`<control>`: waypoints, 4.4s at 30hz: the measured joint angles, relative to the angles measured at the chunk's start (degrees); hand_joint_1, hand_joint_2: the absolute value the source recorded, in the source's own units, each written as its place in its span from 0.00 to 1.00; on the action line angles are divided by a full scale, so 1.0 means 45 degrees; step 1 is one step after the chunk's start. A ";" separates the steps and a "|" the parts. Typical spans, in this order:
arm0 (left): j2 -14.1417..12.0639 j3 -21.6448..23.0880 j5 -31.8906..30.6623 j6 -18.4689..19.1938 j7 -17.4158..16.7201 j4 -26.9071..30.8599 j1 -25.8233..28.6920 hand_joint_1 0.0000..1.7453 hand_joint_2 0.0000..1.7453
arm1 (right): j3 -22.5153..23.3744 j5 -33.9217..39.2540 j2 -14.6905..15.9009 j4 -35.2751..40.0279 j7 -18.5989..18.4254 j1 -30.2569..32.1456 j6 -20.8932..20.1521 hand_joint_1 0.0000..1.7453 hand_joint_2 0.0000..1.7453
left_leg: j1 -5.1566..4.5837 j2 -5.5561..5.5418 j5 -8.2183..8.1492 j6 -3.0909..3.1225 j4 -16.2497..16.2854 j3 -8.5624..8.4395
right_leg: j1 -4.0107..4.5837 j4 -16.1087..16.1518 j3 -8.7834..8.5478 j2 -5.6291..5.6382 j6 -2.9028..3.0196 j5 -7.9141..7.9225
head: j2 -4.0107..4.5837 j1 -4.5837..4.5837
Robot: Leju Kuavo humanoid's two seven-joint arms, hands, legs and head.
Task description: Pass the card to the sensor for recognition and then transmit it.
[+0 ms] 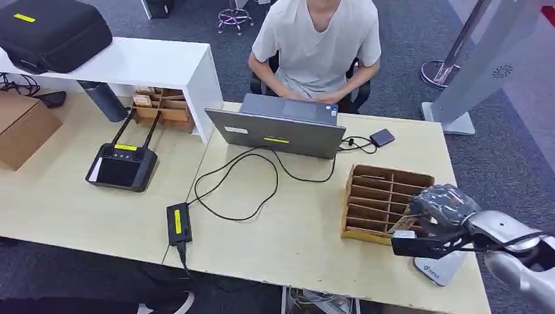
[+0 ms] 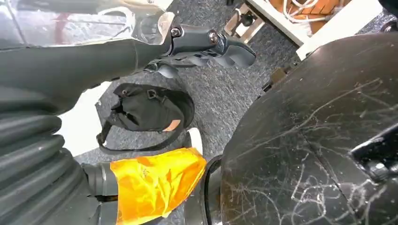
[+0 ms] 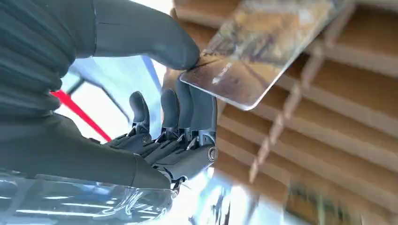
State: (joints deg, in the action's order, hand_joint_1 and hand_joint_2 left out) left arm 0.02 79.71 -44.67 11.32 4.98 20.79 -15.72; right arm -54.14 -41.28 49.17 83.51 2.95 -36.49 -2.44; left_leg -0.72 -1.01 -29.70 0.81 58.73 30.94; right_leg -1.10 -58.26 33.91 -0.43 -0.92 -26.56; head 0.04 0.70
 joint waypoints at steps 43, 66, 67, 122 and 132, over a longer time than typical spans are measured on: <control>0.0287 0.0291 -0.0787 0.0914 0.1010 -0.0073 -0.0401 0.00 1.00 | 0.0885 -0.5132 -0.7479 -0.6238 -0.0063 -0.6775 0.3500 0.65 1.00 | 0.0007 0.0033 0.0046 -0.0043 0.0005 -0.0011 | 0.0005 -0.0035 0.0040 0.0042 0.0042 0.0034 | 0.0000 0.0000; 0.0243 0.0699 -0.0340 0.1073 0.1195 -0.0073 -0.0543 0.00 1.00 | -0.0252 -0.5335 -0.9178 -0.9228 -0.0053 -0.7666 0.3490 0.00 1.00 | 0.0012 0.0021 0.0054 -0.0055 0.0020 0.0000 | 0.0011 -0.0034 0.0048 0.0034 0.0049 0.0040 | 0.0000 0.0000; 0.0243 0.0699 -0.0340 0.1069 0.1166 -0.0073 -0.0542 0.00 1.00 | -0.0266 -0.5335 -0.9178 -0.9228 -0.0072 -0.7666 0.3490 0.00 1.00 | 0.0013 0.0021 0.0054 -0.0055 0.0020 0.0000 | 0.0012 -0.0035 0.0047 0.0034 0.0049 0.0040 | 0.0000 0.0000; 0.0330 0.0014 0.0252 0.0928 -0.0151 -0.0073 -0.0107 0.00 1.00 | 0.1273 -0.6375 -0.3672 -1.4489 -0.5537 -0.5910 -0.2882 0.00 1.00 | 0.0017 -0.0087 0.0043 -0.0039 0.0096 0.0085 | 0.0029 -0.0018 0.0090 -0.0064 0.0034 0.0045 | 0.0000 0.0000; 0.0378 0.0014 0.0136 0.0918 -0.0097 -0.0073 -0.0122 0.00 1.00 | 0.1603 -0.6210 -0.1127 -1.4218 -0.4804 -0.3085 -0.2762 0.00 1.00 | 0.0019 -0.0128 0.0027 -0.0014 0.0097 0.0129 | 0.0031 -0.0011 0.0100 -0.0111 0.0020 0.0035 | 0.0000 0.0010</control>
State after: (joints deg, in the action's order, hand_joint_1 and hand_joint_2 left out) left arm 1.73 79.78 -44.06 15.45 4.55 20.46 -16.27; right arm -46.93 -69.22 44.10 19.54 -18.67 -50.38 -14.87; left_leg -0.63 -1.58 -29.57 0.75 59.16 31.52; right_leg -0.96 -58.31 34.36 -0.92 -0.83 -26.40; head 0.04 0.74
